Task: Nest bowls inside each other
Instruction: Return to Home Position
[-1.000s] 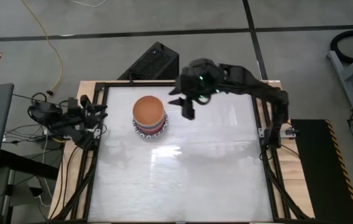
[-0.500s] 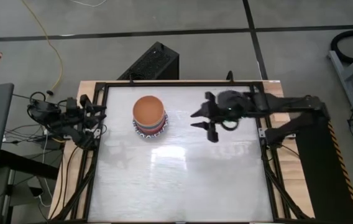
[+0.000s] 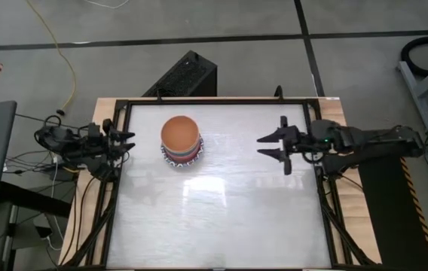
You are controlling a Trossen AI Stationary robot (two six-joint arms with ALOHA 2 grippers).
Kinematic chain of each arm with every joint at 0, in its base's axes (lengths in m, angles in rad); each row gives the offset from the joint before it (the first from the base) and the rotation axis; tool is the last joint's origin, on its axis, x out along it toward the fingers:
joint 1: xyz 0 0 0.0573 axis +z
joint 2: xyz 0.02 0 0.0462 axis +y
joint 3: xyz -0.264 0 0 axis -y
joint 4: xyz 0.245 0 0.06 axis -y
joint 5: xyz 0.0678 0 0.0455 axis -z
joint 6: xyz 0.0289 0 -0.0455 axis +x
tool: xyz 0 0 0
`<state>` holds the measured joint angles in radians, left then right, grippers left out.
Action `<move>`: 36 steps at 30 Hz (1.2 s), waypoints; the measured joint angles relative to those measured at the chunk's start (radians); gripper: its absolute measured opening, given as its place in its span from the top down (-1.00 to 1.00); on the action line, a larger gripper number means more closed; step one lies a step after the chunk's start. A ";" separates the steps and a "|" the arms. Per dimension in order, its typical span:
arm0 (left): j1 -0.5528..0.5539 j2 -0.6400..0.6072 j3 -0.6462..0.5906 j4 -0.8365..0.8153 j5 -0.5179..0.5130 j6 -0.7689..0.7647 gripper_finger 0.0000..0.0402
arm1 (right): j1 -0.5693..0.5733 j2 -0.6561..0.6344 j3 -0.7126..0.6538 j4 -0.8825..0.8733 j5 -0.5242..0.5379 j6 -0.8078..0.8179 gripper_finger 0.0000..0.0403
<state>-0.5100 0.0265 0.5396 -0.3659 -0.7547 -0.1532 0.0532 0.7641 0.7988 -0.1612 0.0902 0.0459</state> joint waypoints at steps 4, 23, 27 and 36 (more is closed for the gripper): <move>0.000 0.000 -0.036 0.032 -0.034 0.010 0.05 | 0.000 -0.101 -0.048 -0.009 -0.001 -0.028 0.11; 0.000 0.000 -0.143 0.086 -0.039 -0.034 0.05 | 0.000 -0.520 -0.395 0.070 0.014 0.025 0.11; 0.000 0.000 -0.216 0.176 -0.037 -0.024 0.05 | 0.000 -0.590 -0.488 0.135 0.015 0.035 0.11; 0.000 -0.001 -0.324 0.209 -0.027 -0.035 0.05 | 0.000 -0.698 -0.670 0.282 0.017 0.061 0.11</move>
<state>-0.5100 0.0257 0.2151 -0.1570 -0.7818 -0.1881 0.0528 0.0657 0.1293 0.1206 0.1076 0.1071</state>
